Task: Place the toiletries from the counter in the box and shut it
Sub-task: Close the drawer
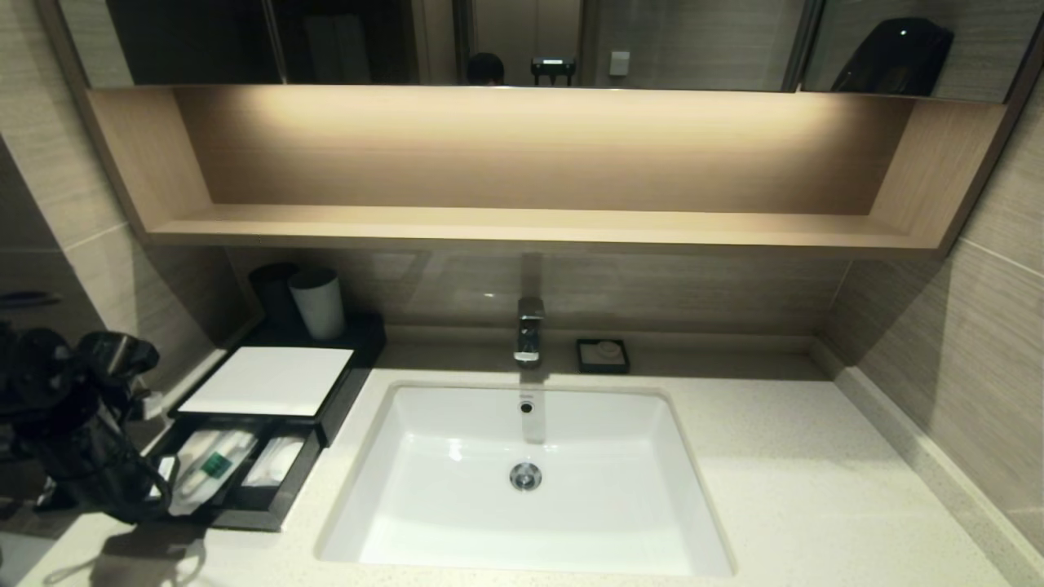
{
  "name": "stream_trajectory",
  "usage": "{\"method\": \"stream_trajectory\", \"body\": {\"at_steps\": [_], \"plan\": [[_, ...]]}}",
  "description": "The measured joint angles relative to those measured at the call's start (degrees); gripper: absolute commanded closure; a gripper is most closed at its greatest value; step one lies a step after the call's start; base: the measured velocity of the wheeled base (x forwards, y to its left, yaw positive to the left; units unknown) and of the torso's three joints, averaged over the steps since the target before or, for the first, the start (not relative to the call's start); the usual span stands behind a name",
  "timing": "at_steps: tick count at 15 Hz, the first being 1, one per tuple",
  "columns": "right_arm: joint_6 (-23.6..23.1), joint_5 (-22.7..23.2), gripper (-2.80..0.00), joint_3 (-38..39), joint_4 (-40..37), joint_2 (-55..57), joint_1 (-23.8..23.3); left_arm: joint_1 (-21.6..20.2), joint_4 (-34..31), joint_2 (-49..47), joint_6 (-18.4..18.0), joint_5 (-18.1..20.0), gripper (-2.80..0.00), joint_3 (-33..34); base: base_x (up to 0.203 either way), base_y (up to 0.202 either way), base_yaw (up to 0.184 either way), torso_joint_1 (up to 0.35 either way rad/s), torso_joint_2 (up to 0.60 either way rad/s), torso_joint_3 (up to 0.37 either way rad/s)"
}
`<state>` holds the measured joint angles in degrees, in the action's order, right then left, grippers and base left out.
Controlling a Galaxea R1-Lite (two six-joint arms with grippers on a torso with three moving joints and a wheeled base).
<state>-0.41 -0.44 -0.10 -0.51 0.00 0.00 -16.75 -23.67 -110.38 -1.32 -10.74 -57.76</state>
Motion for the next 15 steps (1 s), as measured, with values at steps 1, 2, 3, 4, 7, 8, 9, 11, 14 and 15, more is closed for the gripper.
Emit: {"method": "stream_trajectory", "body": {"at_steps": [1, 2, 3, 4, 7, 8, 9, 11, 14, 15], "plan": [[0.0, 0.0, 0.0, 0.0, 0.0, 0.0, 0.0, 0.0, 0.0, -0.4, 0.0, 0.0, 0.0, -0.4, 0.0, 0.0, 0.0, 0.0, 0.0, 0.0], [0.0, 0.0, 0.0, 0.0, 0.0, 0.0, 0.0, 0.0, 0.1, -0.6, 0.1, 0.0, 0.0, -0.7, 0.0, 0.0, 0.0, 0.0, 0.0, 0.0], [0.0, 0.0, 0.0, 0.0, 0.0, 0.0, 0.0, 0.0, 0.6, -1.0, 0.1, 0.1, 0.0, -1.1, 0.0, 0.0, 0.0, 0.0, 0.0, 0.0], [0.0, 0.0, 0.0, 0.0, 0.0, 0.0, 0.0, 0.0, 1.2, -1.3, 0.1, 0.1, 0.0, -1.2, 0.0, 0.0, 0.0, 0.0, 0.0, 0.0], [0.0, 0.0, 0.0, 0.0, 0.0, 0.0, 0.0, 0.0, 2.8, -2.0, 0.2, 0.4, 0.0, -2.0, 0.0, 0.0, 0.0, 0.0, 0.0, 0.0], [0.0, 0.0, 0.0, 0.0, 0.0, 0.0, 0.0, 0.1, 2.9, -2.2, 0.1, 0.9, 0.0, -2.5, 0.0, 0.0, 0.0, 0.0, 0.0, 0.0], [0.0, 0.0, 0.0, 0.0, 0.0, 0.0, 0.0, 0.1, 2.8, -2.4, 0.1, 1.0, 0.0, -3.1, 0.0, 0.0, 0.0, 0.0, 0.0, 0.0], [0.0, 0.0, 0.0, 0.0, 0.0, 0.0, 0.0, 0.1, 3.0, -2.8, 0.1, 1.3, 0.0, -4.2, 0.0, 0.0, 0.0, 0.0, 0.0, 0.0], [0.0, 0.0, 0.0, 0.0, 0.0, 0.0, 0.0, 0.4, 3.0, -3.3, 0.2, 1.5, 0.0, -4.6, 0.0, 0.0, 0.0, 0.0, 0.0, 0.0], [0.0, 0.0, 0.0, 0.0, 0.0, 0.0, 0.0, 0.6, 3.1, -3.4, 0.2, 1.5, 0.0, -4.7, 0.0, 0.0, 0.0, 0.0, 0.0, 0.0]]}}
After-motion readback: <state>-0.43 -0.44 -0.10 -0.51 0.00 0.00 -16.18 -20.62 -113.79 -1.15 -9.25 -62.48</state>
